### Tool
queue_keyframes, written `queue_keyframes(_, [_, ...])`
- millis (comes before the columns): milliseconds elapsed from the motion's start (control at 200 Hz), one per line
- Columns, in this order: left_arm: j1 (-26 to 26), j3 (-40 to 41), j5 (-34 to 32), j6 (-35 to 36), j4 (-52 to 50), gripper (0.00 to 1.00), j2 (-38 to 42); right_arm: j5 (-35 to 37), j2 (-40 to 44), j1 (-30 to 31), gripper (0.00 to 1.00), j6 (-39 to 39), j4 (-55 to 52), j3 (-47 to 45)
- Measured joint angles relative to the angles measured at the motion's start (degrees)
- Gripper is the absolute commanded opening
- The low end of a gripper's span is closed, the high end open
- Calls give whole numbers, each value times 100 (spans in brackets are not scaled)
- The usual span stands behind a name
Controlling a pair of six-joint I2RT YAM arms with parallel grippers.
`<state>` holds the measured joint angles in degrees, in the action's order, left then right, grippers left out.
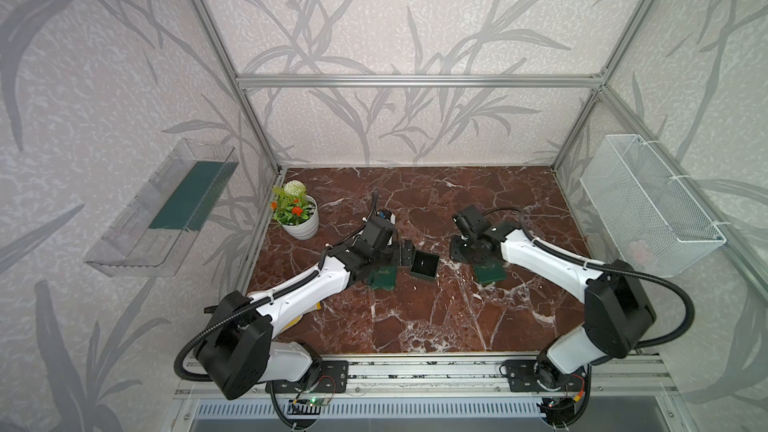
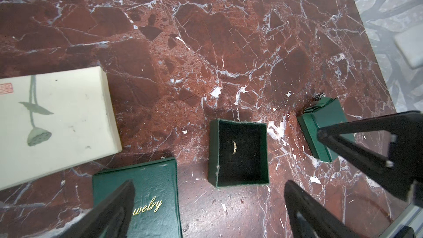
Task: Take the rings out of the lift-off lid box
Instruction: Take out the ring from the jewelry box.
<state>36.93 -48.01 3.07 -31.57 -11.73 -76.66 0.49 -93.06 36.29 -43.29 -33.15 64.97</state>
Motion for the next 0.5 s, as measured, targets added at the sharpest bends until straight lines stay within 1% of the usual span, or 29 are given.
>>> queue_keyframes(110, [-26, 273, -46, -66, 52, 99, 212, -291, -654, 260, 25, -90, 271, 343])
queue_keyframes(240, [-33, 533, -111, -164, 68, 99, 407, -492, -1235, 448, 25, -133, 400, 693])
queue_keyframes(500, [-79, 765, -291, -247, 83, 99, 772, -575, -1816, 629, 26, -131, 485, 1163])
